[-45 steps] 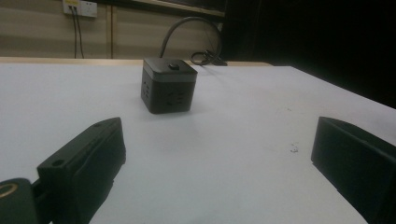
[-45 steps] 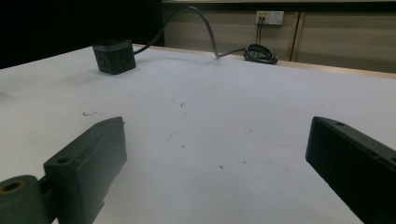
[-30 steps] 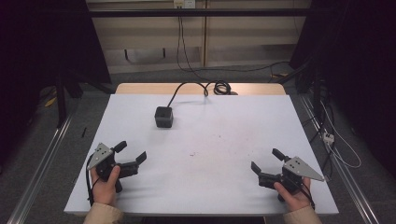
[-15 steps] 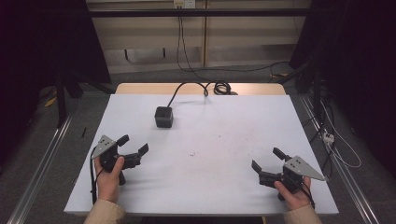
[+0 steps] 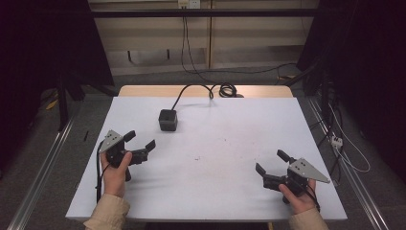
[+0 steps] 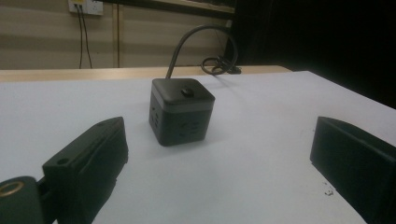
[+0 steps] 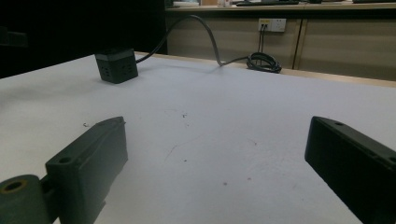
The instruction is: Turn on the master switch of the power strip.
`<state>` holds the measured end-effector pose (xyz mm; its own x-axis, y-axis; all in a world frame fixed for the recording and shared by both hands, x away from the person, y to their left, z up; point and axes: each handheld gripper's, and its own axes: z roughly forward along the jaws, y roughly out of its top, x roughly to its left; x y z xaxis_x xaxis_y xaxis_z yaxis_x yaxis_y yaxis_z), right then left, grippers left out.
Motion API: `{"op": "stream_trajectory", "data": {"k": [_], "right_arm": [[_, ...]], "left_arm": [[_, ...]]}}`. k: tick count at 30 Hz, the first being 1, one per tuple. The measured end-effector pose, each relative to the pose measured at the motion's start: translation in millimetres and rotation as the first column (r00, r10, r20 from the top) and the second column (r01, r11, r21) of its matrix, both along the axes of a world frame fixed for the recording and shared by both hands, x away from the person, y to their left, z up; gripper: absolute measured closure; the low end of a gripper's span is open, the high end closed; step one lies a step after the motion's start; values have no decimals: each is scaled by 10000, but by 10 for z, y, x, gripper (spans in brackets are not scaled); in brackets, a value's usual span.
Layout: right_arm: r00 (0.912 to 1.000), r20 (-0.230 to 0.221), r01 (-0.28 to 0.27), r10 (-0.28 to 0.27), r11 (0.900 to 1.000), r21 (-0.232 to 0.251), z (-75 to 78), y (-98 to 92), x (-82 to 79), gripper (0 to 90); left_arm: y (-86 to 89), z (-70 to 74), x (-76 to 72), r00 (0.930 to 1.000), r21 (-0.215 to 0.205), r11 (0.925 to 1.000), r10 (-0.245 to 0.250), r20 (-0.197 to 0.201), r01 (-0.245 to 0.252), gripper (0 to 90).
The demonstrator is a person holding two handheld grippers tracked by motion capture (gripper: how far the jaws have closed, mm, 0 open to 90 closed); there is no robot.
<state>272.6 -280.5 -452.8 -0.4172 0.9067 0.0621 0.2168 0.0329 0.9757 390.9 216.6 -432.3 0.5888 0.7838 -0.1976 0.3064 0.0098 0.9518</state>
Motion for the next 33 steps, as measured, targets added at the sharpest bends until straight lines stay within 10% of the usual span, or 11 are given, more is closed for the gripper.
{"op": "stream_trajectory", "data": {"k": [33], "right_arm": [[10000,63,9,-10,9999,104,20,-76,-24,52]], "left_arm": [[-332,100,454,9999,607,9981,-129,-51,132,45]]}}
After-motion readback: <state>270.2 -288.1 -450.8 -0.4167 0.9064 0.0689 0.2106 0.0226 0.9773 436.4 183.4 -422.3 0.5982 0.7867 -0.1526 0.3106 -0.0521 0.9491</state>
